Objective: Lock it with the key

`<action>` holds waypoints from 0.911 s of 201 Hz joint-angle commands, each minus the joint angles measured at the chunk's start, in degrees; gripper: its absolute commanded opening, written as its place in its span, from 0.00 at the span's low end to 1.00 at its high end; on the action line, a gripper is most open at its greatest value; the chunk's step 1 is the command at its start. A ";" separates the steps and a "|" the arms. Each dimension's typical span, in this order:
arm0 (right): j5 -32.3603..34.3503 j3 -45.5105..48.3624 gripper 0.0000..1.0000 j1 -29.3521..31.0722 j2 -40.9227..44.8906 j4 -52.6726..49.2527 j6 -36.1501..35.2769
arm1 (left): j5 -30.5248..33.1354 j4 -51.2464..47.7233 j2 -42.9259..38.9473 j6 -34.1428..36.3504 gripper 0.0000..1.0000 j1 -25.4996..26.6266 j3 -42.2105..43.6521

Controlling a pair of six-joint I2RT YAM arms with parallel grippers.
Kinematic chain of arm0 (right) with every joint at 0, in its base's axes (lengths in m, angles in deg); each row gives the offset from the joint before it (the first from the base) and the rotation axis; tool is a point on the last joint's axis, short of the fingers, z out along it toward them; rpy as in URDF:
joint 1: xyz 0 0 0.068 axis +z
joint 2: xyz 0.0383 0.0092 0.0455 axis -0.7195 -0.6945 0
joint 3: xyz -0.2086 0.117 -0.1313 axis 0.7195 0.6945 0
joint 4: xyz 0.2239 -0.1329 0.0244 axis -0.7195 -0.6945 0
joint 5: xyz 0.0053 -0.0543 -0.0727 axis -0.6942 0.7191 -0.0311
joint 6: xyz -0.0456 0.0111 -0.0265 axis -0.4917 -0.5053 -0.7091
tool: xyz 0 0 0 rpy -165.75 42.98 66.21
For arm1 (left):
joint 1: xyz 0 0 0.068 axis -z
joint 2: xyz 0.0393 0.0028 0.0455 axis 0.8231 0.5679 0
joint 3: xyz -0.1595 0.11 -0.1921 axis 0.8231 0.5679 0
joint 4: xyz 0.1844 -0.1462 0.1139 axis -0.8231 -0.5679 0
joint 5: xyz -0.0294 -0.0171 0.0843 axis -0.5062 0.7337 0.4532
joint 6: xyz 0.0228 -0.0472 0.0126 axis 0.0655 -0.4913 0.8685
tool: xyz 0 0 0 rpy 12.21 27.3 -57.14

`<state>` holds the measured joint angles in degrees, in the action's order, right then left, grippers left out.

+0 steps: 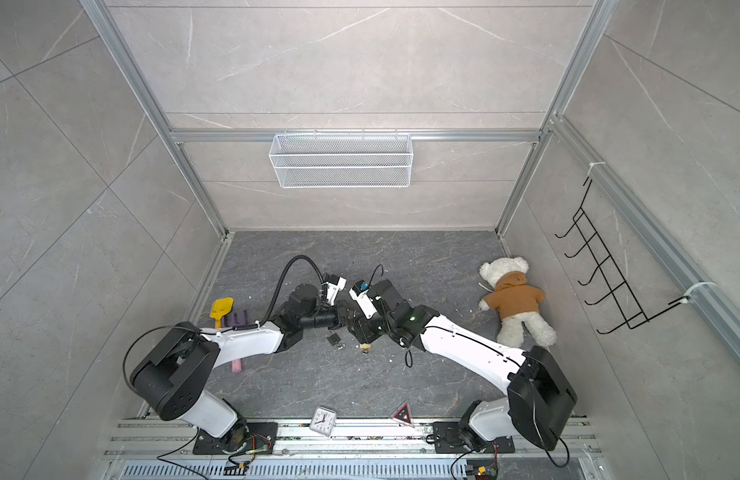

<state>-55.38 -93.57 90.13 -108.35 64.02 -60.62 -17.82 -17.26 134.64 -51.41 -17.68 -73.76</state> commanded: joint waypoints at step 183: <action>-8.13 14.36 0.52 -4.90 9.41 40.04 -8.04 | 22.70 -4.63 -21.57 -27.61 0.00 0.03 -0.54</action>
<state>-60.14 -78.51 85.08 -97.80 102.16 -69.50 3.92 -23.01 114.97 -79.43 -17.73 -72.36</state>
